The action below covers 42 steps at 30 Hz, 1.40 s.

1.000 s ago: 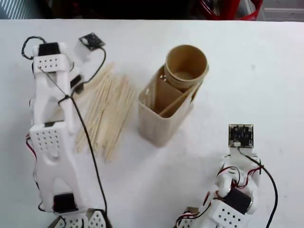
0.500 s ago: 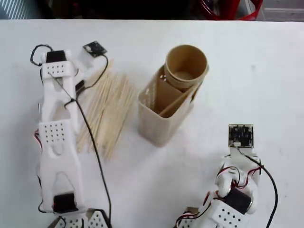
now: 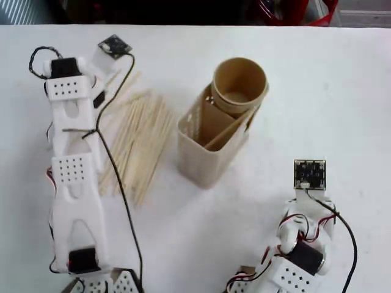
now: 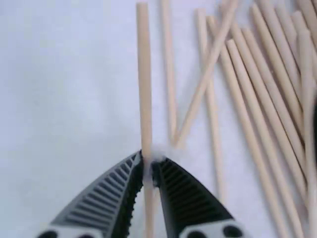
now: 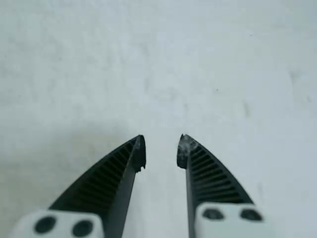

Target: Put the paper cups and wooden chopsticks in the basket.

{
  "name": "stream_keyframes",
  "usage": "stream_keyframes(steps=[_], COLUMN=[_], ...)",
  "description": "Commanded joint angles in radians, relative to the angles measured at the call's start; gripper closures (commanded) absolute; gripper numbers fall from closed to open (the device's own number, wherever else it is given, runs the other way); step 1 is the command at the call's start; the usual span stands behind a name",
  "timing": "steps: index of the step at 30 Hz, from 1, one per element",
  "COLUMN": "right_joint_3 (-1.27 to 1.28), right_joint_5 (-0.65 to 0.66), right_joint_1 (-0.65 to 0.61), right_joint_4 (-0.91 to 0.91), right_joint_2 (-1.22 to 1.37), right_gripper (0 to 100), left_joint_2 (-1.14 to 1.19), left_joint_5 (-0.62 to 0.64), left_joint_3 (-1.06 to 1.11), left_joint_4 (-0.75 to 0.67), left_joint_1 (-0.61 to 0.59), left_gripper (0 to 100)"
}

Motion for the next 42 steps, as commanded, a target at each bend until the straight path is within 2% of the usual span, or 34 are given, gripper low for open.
stream_keyframes(steps=[1, 5, 12, 16, 21, 26, 29, 33, 42], right_joint_3=[0.009, 0.009, 0.009, 0.009, 0.009, 0.009, 0.009, 0.009, 0.009], right_joint_5=[0.006, 0.006, 0.006, 0.006, 0.006, 0.006, 0.006, 0.006, 0.006], right_joint_1=[0.010, 0.010, 0.010, 0.010, 0.010, 0.010, 0.010, 0.010, 0.010], right_joint_4=[-0.018, -0.018, -0.018, -0.018, -0.018, -0.018, -0.018, -0.018, -0.018], right_joint_2=[-0.008, -0.008, -0.008, -0.008, -0.008, -0.008, -0.008, -0.008, -0.008], right_gripper=[88.5, 88.5, 88.5, 88.5, 88.5, 88.5, 88.5, 88.5, 88.5], left_joint_2=[-0.015, -0.035, -0.329, -0.625, -1.069, -1.494, -1.682, -1.833, -1.882], left_joint_5=[0.057, 0.172, 0.368, 0.457, 0.468, 0.537, 0.586, 0.646, 0.684], left_joint_3=[-0.072, -0.124, -0.048, 0.273, 0.827, 1.120, 1.235, 1.367, 1.659], left_joint_4=[0.006, 0.006, 0.008, 0.008, -0.003, -0.080, -0.192, -0.419, -1.023], left_joint_1=[0.025, 0.025, 0.090, 0.145, 0.291, 0.435, 0.516, 0.607, 0.782], left_gripper=[98, 98, 98, 98, 98, 98, 98, 98, 98])
